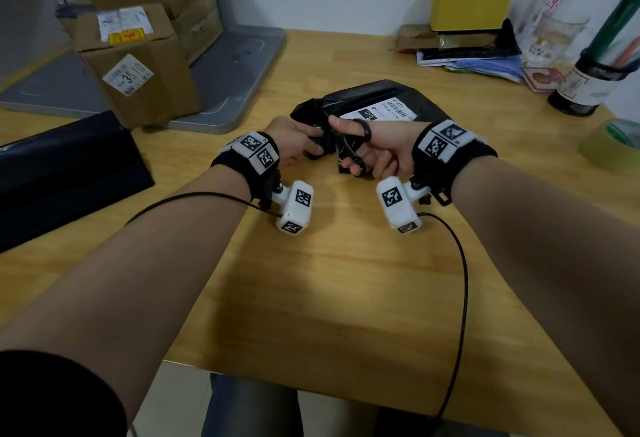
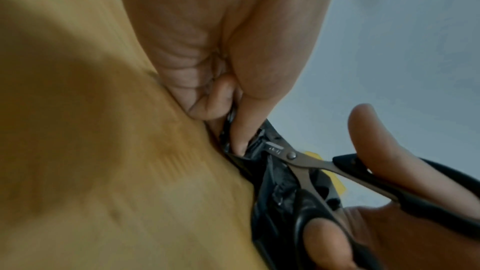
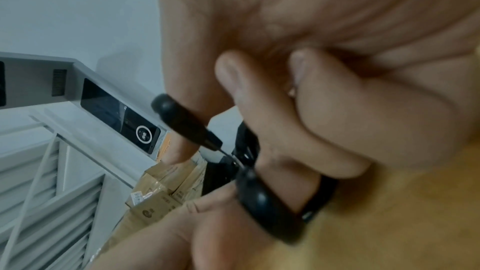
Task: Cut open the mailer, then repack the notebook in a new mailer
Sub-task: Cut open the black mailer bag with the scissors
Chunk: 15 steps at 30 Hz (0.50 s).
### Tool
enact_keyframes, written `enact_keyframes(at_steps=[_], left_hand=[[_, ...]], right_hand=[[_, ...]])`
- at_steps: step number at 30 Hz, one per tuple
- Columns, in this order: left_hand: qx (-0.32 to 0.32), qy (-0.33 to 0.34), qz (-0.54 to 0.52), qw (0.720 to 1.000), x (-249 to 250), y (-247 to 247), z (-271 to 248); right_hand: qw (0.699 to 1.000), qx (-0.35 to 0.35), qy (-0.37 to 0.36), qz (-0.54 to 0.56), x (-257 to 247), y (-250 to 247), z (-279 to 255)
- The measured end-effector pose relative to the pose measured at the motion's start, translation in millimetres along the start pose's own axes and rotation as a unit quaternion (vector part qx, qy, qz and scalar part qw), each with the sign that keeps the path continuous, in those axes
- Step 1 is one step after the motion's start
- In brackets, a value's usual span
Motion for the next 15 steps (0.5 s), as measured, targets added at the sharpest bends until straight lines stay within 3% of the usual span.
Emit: enact_keyframes(at_steps=[8, 15], left_hand=[[-0.055, -0.033, -0.048, 0.997, -3.1, -11.6, -2.9], [-0.057, -0.024, -0.07, 0.996, -3.5, -11.6, -3.9]], right_hand=[[0.998, 0.011, 0.038, -0.041, -15.7, 3.6, -1.4], [0.999, 0.0, 0.011, -0.031, -5.6, 1.3, 5.2]])
Point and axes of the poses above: each hand's wrist, its own z-axis towards the middle knuckle, its own y-axis out of the palm, x = y × z, the point moved 2 cm from there along z, towards the middle knuckle, and after that the axes turned 14 degrees about -z, right-handed, at the moved point
